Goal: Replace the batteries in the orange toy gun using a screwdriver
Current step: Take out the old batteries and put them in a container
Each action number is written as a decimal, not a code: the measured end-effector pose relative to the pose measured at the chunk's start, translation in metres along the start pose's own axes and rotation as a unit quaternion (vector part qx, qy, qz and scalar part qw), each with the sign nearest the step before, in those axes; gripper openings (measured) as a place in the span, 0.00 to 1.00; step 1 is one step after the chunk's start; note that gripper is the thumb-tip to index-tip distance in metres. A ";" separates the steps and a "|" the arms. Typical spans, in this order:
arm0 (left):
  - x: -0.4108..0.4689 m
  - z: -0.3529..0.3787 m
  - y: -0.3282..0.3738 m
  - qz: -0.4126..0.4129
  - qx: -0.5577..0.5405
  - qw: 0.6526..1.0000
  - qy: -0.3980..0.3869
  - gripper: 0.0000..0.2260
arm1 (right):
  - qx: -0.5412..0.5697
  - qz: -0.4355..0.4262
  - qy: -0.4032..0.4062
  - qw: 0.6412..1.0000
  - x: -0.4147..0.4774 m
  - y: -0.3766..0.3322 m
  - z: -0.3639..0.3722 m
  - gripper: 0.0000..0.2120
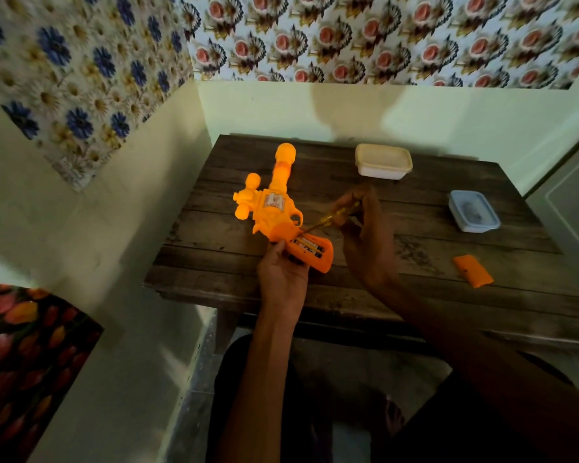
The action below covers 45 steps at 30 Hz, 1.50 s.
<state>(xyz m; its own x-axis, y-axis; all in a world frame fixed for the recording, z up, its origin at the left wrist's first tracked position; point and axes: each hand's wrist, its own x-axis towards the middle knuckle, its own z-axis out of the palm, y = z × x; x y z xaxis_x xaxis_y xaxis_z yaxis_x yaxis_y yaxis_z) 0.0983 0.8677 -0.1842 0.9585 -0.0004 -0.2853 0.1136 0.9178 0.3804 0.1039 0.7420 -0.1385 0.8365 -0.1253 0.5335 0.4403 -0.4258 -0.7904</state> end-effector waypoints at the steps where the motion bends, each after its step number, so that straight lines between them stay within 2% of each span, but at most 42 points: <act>1: 0.001 0.000 0.000 0.000 -0.005 1.000 0.001 0.19 | 0.006 0.004 0.011 1.000 -0.007 0.002 0.001 0.16; 5: 0.003 0.003 -0.001 0.004 -0.018 1.000 0.020 0.15 | 0.029 0.058 0.013 0.998 -0.033 0.009 0.004 0.18; 8: 0.002 0.003 -0.003 0.012 -0.008 1.000 0.017 0.16 | 0.002 0.067 -0.036 0.997 -0.012 0.008 -0.002 0.19; 11: 0.005 0.003 -0.006 0.007 -0.008 1.000 0.027 0.17 | -0.093 0.014 -0.149 0.984 0.033 -0.010 -0.008 0.16; 15: 0.005 0.005 -0.012 0.006 0.041 0.999 0.034 0.16 | -0.182 -0.116 -0.288 0.933 0.076 -0.039 0.005 0.11; 17: 0.006 0.003 -0.013 0.007 0.047 0.998 0.042 0.17 | -0.210 -0.140 -0.340 0.906 0.087 -0.044 0.017 0.11; 20: 0.007 0.000 -0.010 0.004 0.038 0.998 0.040 0.19 | -0.199 -0.081 -0.417 0.883 0.102 -0.051 0.030 0.13; 24: 0.005 0.002 -0.009 0.009 0.061 0.998 0.032 0.19 | -0.107 -0.006 -0.459 0.882 0.108 -0.049 0.043 0.14; 27: 0.002 0.002 -0.009 0.006 0.050 0.998 0.032 0.18 | -0.037 0.022 -0.451 0.892 0.100 -0.036 0.043 0.13; 29: 0.004 -0.001 -0.007 0.004 0.043 0.999 0.031 0.18 | 0.000 0.037 -0.399 0.916 0.095 -0.030 0.035 0.10; 31: 0.005 -0.002 -0.005 0.001 0.037 0.999 0.033 0.18 | -0.039 -0.035 -0.357 0.933 0.092 -0.026 0.020 0.05; 32: 0.005 -0.001 -0.005 0.001 0.034 0.999 0.034 0.17 | -0.070 -0.084 -0.348 0.931 0.088 -0.027 0.012 0.08; 34: 0.005 0.001 -0.007 -0.001 0.030 0.999 0.035 0.15 | -0.087 -0.204 -0.361 0.906 0.076 -0.028 -0.002 0.08; 36: 0.004 0.004 -0.008 -0.002 0.031 0.999 0.035 0.14 | -0.154 -0.259 -0.381 0.874 0.065 -0.014 -0.011 0.01; 39: 0.004 0.003 -0.007 -0.003 0.036 0.999 0.037 0.14 | -0.127 -0.206 -0.360 0.901 0.059 -0.002 -0.017 0.08; 42: 0.007 -0.001 -0.007 0.001 0.036 0.999 0.041 0.16 | -0.130 -0.121 -0.319 0.931 0.057 -0.001 -0.016 0.04; 45: 0.008 -0.002 -0.007 -0.002 0.036 0.998 0.045 0.17 | -0.126 -0.026 -0.235 0.963 0.063 -0.001 -0.010 0.07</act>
<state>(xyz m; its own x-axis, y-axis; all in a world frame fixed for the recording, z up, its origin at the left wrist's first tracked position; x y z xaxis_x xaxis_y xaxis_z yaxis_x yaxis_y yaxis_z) 0.1048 0.8619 -0.1911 0.9309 0.0352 -0.3635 0.1383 0.8873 0.4400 0.1531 0.7250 -0.1009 0.8967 0.2968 0.3283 0.4422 -0.6322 -0.6363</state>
